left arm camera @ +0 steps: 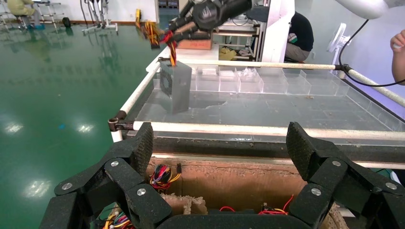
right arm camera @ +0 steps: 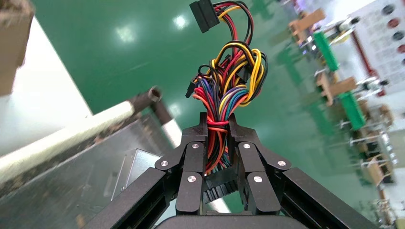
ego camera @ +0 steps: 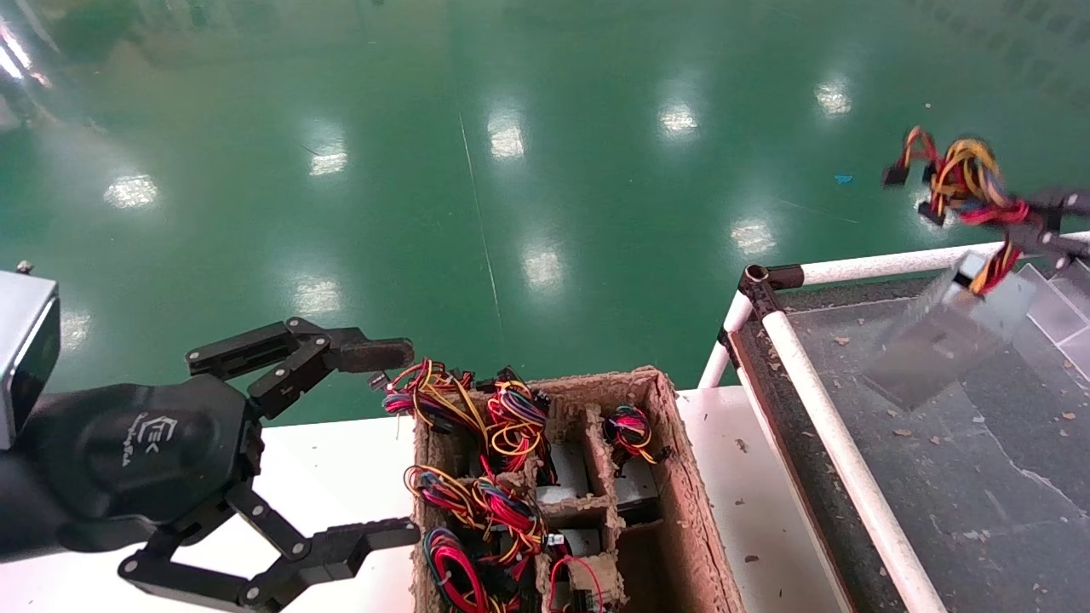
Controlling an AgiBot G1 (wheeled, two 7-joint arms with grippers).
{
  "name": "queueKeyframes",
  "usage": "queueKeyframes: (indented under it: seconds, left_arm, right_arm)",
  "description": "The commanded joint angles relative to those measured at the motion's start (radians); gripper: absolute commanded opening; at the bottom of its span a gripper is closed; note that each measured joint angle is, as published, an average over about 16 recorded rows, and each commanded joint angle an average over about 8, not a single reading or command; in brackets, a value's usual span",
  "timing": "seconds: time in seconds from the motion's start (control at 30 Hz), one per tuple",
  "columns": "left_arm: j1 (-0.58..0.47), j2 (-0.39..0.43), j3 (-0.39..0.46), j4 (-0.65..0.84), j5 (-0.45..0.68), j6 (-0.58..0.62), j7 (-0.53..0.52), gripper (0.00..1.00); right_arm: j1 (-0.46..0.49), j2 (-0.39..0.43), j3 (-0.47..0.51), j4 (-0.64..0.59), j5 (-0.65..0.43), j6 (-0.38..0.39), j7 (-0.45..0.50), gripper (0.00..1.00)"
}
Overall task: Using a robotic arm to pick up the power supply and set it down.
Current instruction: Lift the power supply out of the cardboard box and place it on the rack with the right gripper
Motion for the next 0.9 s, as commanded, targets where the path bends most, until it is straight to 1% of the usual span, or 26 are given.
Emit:
queueKeyframes:
  seconds: [0.03, 0.17, 0.33, 0.6, 0.9]
  left_arm:
    - [0.000, 0.000, 0.000, 0.000, 0.000, 0.000, 0.000, 1.00]
    - [0.000, 0.000, 0.000, 0.000, 0.000, 0.000, 0.000, 1.00]
    - [0.000, 0.000, 0.000, 0.000, 0.000, 0.000, 0.000, 1.00]
    - [0.000, 0.000, 0.000, 0.000, 0.000, 0.000, 0.000, 1.00]
    - [0.000, 0.000, 0.000, 0.000, 0.000, 0.000, 0.000, 1.00]
  right_arm:
    - [-0.023, 0.002, -0.003, -0.005, -0.010, 0.010, -0.006, 0.00]
    - [-0.029, -0.022, -0.019, -0.015, -0.018, 0.009, -0.007, 0.00]
    - [0.002, -0.067, -0.046, -0.029, -0.041, 0.003, -0.010, 0.00]
    - [0.112, -0.164, -0.105, -0.075, -0.120, 0.002, -0.013, 0.00]
    - [0.249, -0.274, -0.171, -0.172, -0.215, -0.006, -0.018, 0.00]
